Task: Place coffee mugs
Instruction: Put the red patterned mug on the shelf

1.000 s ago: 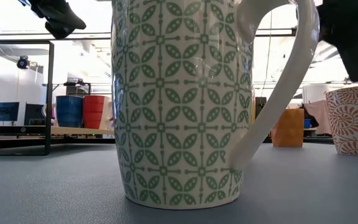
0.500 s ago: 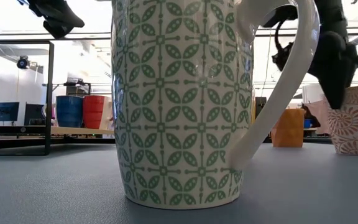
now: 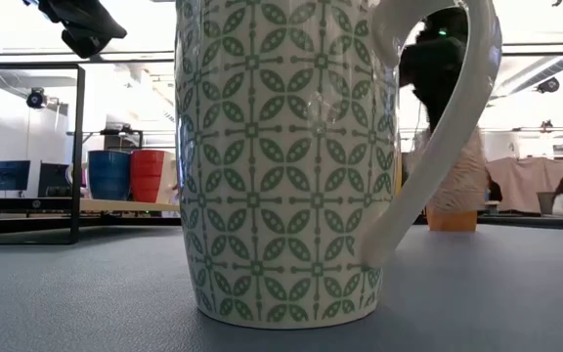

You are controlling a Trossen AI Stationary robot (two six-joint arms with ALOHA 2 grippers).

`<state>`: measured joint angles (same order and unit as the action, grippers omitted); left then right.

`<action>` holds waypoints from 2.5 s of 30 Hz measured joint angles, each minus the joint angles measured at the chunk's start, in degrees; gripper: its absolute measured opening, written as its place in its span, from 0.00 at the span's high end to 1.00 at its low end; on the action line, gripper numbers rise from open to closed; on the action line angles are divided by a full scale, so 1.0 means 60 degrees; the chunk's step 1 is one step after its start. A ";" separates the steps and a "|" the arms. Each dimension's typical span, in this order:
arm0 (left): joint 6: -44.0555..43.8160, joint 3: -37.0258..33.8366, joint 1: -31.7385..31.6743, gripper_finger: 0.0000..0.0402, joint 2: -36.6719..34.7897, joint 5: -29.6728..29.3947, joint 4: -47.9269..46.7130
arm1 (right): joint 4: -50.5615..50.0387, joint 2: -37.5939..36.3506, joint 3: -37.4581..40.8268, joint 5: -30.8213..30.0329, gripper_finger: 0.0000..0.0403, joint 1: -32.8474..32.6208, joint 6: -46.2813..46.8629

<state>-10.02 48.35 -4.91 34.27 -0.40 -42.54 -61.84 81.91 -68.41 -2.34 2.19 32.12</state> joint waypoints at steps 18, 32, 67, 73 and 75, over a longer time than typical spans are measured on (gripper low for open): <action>0.0000 0.0002 -0.0004 1.00 -0.0170 -0.0004 -0.0265 | 0.0955 0.4368 -0.4910 0.0405 0.97 0.0546 -0.4553; 0.0013 -0.0013 -0.0003 1.00 0.0177 -0.0004 -0.0517 | 0.1119 0.6481 -0.7459 0.1227 0.97 0.0515 -0.6008; 0.2609 -0.0028 0.0018 0.68 0.3770 0.0696 0.1361 | -0.0059 0.3702 -0.6077 0.1464 0.67 0.0210 -0.4441; 0.3843 -0.0031 0.0044 0.68 0.4943 0.0683 0.2660 | 0.0179 0.2465 -0.4019 0.0810 0.65 0.0073 -0.3415; 0.3918 -0.0031 0.0044 0.68 0.5314 0.0486 0.3133 | 0.0390 0.2085 -0.3322 0.0785 0.65 0.0036 -0.3022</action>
<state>13.48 48.16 -4.64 66.16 2.51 -23.74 -59.50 94.41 -88.34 2.37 2.41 13.99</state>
